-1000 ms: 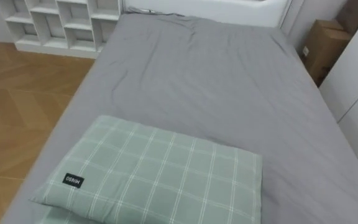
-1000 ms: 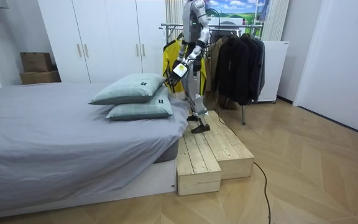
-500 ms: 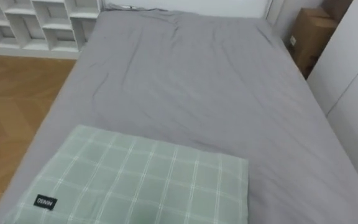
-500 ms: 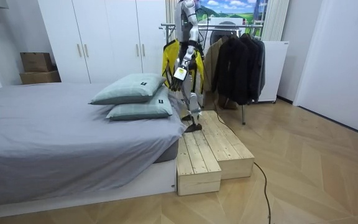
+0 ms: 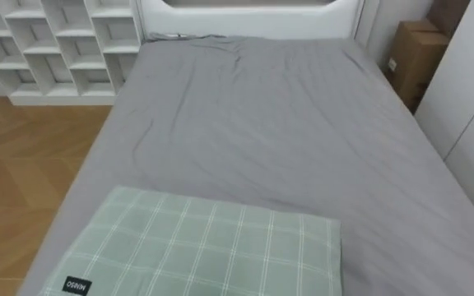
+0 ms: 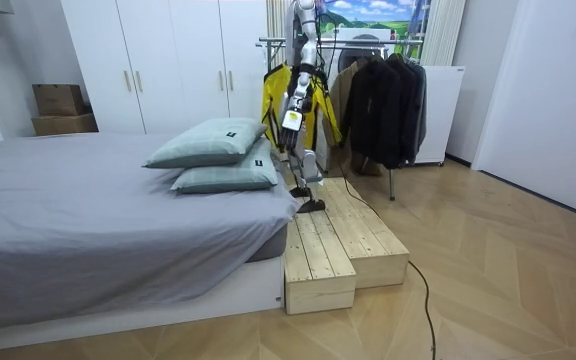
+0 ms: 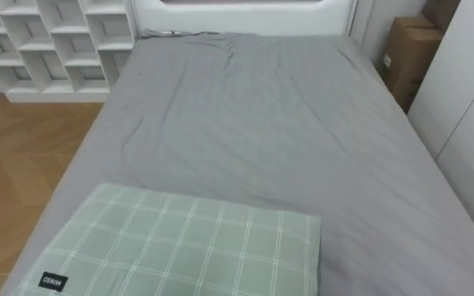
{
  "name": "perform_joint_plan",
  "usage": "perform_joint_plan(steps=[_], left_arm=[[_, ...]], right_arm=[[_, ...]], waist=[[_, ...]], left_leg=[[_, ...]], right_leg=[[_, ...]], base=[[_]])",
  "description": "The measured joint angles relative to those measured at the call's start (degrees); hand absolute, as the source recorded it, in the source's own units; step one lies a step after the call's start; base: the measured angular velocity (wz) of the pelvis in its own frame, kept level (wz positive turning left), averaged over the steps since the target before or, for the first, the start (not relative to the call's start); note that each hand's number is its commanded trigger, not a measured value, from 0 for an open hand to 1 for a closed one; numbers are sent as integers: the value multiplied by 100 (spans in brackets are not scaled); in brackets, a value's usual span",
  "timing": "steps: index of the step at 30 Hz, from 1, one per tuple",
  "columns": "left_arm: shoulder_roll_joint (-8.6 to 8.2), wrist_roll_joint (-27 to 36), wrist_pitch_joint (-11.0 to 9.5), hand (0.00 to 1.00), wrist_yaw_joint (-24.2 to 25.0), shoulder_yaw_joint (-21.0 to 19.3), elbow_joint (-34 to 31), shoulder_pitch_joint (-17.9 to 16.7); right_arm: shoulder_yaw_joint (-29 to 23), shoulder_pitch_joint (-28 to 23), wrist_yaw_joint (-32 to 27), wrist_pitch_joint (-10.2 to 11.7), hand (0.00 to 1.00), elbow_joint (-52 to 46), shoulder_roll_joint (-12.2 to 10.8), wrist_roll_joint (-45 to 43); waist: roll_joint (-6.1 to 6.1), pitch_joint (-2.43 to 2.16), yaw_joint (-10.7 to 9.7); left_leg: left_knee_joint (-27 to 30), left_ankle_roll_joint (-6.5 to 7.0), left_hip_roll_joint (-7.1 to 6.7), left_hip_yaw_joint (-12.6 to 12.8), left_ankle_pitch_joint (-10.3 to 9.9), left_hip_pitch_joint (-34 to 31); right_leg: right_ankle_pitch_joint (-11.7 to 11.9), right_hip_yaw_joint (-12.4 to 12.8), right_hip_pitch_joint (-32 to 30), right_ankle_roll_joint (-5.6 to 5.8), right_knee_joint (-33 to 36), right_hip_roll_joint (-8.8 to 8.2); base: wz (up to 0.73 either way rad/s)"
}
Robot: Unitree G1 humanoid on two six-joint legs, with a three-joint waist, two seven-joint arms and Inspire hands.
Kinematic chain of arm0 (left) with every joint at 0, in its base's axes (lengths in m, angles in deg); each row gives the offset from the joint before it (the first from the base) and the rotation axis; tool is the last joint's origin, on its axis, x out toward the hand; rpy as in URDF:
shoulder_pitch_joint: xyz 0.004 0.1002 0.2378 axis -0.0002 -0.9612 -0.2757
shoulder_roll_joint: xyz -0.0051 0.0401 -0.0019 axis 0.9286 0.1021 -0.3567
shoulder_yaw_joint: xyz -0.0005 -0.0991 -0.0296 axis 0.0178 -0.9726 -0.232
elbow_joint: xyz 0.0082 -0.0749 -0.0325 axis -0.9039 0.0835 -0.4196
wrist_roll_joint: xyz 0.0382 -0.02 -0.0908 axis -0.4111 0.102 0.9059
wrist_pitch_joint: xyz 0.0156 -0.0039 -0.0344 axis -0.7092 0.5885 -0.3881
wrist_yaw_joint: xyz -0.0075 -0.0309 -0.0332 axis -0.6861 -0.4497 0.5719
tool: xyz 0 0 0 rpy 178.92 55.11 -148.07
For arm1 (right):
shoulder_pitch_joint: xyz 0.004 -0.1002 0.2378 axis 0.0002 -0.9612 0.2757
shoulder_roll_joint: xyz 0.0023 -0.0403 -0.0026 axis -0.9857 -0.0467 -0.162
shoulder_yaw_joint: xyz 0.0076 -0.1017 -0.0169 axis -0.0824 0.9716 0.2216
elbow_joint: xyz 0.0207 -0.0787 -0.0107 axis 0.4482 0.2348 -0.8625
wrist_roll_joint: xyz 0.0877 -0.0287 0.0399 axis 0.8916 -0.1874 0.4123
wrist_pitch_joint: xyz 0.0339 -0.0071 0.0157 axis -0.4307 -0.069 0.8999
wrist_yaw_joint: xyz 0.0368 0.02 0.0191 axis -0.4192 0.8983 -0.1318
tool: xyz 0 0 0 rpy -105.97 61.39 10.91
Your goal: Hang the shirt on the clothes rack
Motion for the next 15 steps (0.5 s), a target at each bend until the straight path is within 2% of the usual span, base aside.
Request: perform_joint_plan(steps=[7, 15], left_arm=[[-28, 404, 180, 0, 156, -19, 58, -161], [-25, 440, 307, 0, 319, -33, 61, -98]], right_arm=[[5, 17, -4, -58, 0, 10, -24, 12], [0, 15, 8, -58, 0, 36, -25, 6]], waist=[[-32, -22, -7], [-29, -23, -16]], left_leg=[[25, 5, -16, -9, 3, -1], [67, 4, -24, -8, 3, -5]], right_leg=[[-7, -20, 2, 20, 23, -21], [-54, -25, 28, 45, -8, -28]], base=[[0], [0]])
